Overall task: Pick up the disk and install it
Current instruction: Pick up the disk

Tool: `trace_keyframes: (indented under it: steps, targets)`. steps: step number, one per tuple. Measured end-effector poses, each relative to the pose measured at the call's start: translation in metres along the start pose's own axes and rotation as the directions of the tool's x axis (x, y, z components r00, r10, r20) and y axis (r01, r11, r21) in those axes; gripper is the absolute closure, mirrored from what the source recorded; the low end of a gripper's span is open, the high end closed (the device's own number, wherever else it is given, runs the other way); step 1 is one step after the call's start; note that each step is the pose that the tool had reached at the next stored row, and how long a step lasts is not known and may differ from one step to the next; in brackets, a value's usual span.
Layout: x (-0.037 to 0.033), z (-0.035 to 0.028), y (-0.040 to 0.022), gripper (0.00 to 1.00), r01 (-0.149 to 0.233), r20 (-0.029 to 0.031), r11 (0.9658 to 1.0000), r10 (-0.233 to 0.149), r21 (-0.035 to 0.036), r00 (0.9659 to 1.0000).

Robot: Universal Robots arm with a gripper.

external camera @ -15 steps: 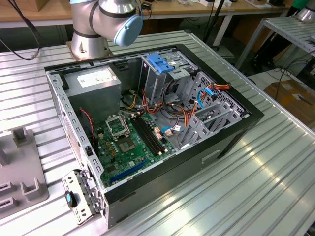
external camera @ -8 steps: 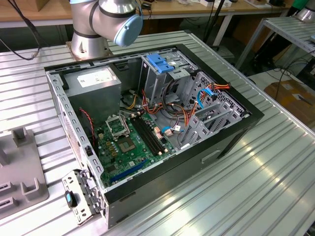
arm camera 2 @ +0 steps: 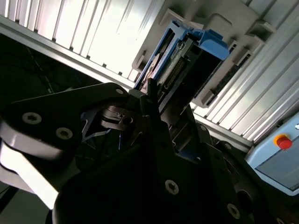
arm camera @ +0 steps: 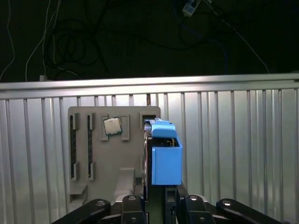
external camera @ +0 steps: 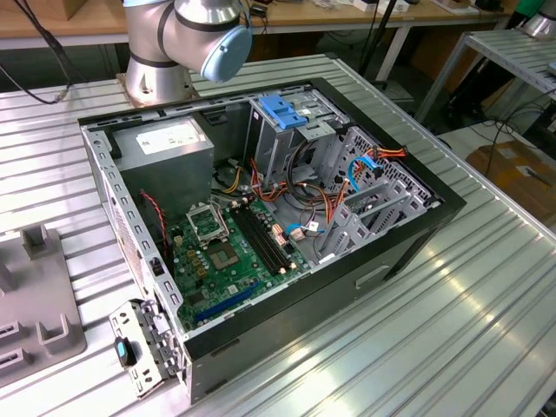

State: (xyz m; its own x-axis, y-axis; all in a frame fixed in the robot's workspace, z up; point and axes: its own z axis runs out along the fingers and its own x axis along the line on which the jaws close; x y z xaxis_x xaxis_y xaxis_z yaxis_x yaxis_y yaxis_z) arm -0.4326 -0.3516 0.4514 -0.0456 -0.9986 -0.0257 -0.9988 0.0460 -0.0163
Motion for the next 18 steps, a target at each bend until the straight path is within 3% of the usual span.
trace_keyframes:
  steps: [3, 12, 18]
  targets:
    - [-0.0001, -0.0039, -0.0001, 0.65, 0.0, 0.0, 1.0, 0.0, 0.0, 1.0]
    - [-0.0001, -0.006, -0.0001, 0.65, 0.0, 0.0, 1.0, 0.0, -0.0001, 1.0]
    - [-0.0004, -0.0141, -0.0002, 0.65, 0.0, 0.0, 1.0, 0.0, 0.0, 1.0]
